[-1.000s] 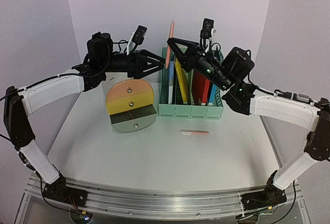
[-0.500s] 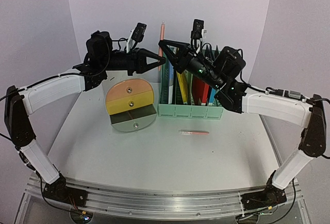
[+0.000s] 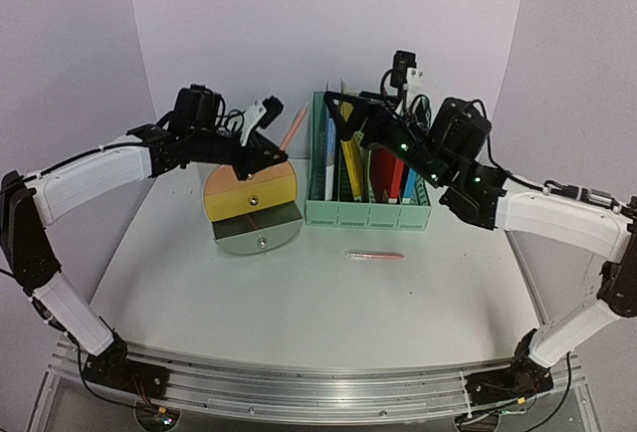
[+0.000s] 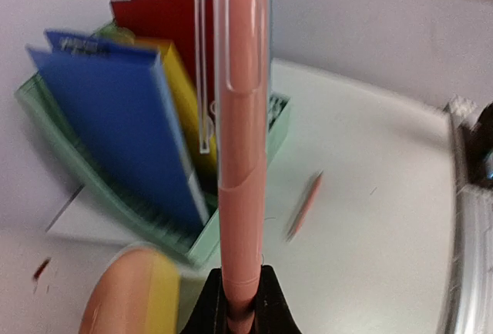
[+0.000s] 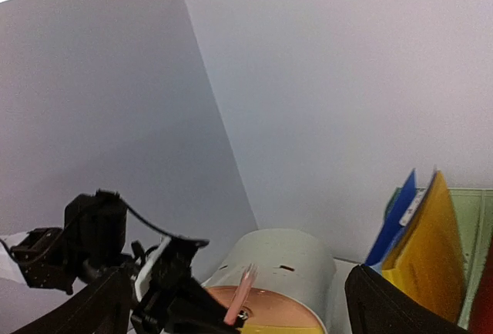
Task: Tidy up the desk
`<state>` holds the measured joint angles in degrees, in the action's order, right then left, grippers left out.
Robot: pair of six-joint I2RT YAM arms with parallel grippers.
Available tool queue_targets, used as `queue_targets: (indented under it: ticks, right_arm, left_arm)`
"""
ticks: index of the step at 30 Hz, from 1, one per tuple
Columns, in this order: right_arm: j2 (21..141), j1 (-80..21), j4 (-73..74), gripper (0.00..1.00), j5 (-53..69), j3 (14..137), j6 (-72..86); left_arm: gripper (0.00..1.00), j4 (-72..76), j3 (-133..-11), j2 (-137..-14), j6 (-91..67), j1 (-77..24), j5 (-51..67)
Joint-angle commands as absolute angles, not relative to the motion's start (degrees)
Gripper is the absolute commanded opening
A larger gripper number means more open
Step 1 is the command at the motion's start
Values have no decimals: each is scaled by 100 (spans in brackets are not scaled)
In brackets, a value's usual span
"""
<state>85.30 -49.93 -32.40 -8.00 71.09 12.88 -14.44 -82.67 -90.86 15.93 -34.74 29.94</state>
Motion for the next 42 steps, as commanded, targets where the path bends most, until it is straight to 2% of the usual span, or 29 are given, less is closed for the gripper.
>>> queue_targets:
  ticks: [1,3,16,24,26,29,32,37,40,42]
  right_arm:
    - [7651,-5006,-2665,98,-2327,6818,912]
    - [7482,-5006,-2547,98,-2433,6691,846]
    - [7023,-5006,-2495,98,-2352,6364,826]
    - [6925,-5004,-2494,98,-2124,6313,843]
    - [6908,-5002,-2496,98,-2079,6310,844]
    - [6882,-5001,-2495,98,-2042,6298,852]
    - [6866,-5004,-2495,98,-2047,6281,856]
    - [6890,-5001,-2392,98,-2350,6233,955]
    - [7016,-4950,-1433,98,-2769,6439,1094]
    - [7106,-4858,-598,98,-2485,6536,973]
  left_arm:
    - [0,-2623,-7171,-8500,4123,-3463,550]
    - [0,-2563,-6885,-8457,4317,-3458,288]
    - [0,-3117,-7099,-9230,4741,-3396,-427]
    - [8,-3303,-7411,-9615,4459,-3301,-426]
    - [12,-3317,-7425,-9674,4415,-3296,-431]
    - [31,-3390,-7476,-9675,4379,-3296,-387]
    - [43,-3445,-7416,-9517,4516,-3296,-123]
    - [49,-3404,-7340,-9025,4825,-3296,1079]
    - [58,-3155,-7354,-8619,4964,-3313,2280]
    - [63,-3086,-7459,-8559,4971,-3409,2795]
